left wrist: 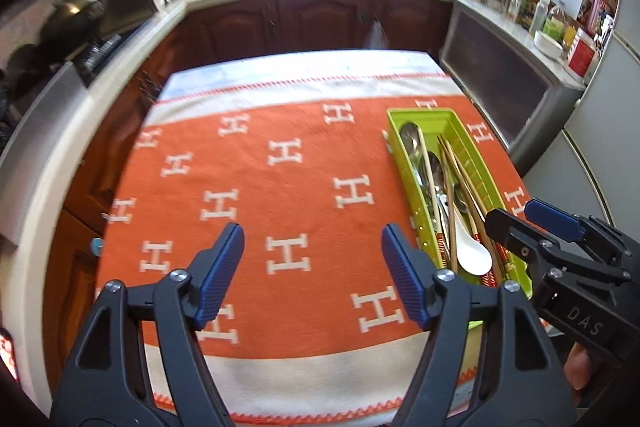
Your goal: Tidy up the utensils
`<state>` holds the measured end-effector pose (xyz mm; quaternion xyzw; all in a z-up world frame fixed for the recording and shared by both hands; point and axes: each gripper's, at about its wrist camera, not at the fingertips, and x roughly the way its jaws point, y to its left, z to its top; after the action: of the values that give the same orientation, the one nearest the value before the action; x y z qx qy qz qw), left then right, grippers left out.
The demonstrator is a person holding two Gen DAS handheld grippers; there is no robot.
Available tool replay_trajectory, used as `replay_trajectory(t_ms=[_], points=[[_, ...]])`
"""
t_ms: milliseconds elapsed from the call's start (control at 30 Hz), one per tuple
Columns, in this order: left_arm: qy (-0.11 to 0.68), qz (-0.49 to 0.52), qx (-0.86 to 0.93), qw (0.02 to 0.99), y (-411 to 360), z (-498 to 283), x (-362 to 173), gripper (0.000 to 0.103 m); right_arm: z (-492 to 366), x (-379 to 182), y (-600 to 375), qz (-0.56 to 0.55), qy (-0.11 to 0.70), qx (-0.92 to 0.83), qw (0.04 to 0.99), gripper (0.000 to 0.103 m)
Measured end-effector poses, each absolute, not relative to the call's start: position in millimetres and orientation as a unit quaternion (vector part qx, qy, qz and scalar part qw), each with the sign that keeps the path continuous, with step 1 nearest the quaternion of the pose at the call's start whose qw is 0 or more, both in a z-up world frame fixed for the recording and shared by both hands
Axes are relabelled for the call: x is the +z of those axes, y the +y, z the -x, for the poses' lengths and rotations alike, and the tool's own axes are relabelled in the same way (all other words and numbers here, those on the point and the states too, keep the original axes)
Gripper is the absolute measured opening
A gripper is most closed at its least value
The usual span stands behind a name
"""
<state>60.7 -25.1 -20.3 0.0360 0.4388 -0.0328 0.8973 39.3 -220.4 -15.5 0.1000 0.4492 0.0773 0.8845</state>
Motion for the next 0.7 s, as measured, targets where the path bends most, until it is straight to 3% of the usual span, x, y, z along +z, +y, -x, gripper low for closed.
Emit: replay_trajectory(t_ms=[467, 700], points=[[0.400, -0.020, 0.028, 0.916, 7.6, -17.7, 18.7, 0.079, 13.4, 53.7, -176.3, -0.059, 0.387, 0.075, 0.917, 0.079], [0.396, -0.005, 0.038, 0.917, 15.1, -13.3, 22.5, 0.080, 23.1, 63.2, -167.6, -0.054, 0.384, 0.075, 0.919, 0.082]])
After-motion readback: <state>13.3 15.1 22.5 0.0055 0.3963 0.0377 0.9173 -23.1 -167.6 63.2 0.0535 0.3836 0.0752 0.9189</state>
